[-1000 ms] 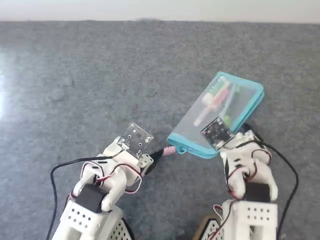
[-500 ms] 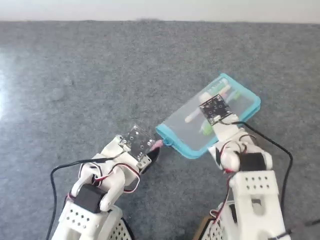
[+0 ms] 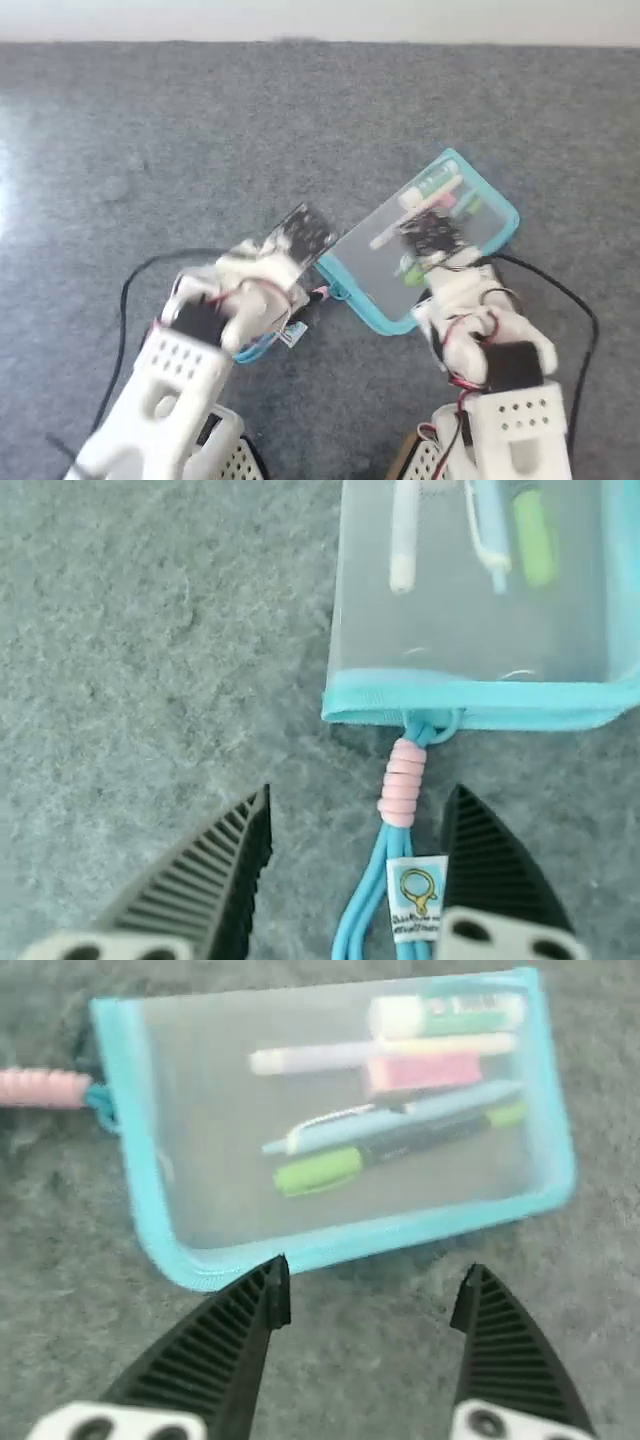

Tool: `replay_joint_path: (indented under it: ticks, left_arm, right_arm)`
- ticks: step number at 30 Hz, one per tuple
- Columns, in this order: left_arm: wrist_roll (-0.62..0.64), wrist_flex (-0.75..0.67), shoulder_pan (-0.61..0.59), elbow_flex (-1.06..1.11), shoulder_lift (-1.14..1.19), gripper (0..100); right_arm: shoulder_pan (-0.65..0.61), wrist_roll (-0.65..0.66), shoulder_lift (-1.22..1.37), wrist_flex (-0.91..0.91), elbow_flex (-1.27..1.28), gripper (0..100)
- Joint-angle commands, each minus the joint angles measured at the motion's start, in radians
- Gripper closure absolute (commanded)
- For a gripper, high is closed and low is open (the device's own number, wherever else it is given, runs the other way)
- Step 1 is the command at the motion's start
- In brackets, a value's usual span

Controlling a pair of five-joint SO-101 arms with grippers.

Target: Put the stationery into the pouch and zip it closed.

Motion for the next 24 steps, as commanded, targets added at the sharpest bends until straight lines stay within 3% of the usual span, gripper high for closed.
replay_joint_path:
  ticks: [1,11,19,24]
  left_arm:
    - [-0.071,0.018,0.011,-0.180,0.276,75]
    - [-0.209,-0.140,-0.043,-0.259,0.548,75]
    - [-0.238,-0.106,-0.057,-0.344,0.684,74]
    - [-0.195,-0.101,-0.023,-0.341,0.684,74]
  right_arm:
    - [-0.102,-0.043,0.054,-0.028,-0.038,74.5]
    - [-0.114,-0.112,0.094,-0.099,-0.034,74.5]
    - [-0.104,-0.107,0.102,-0.105,-0.034,74.5]
    - [0.002,-0.107,0.102,-0.107,-0.034,74.5]
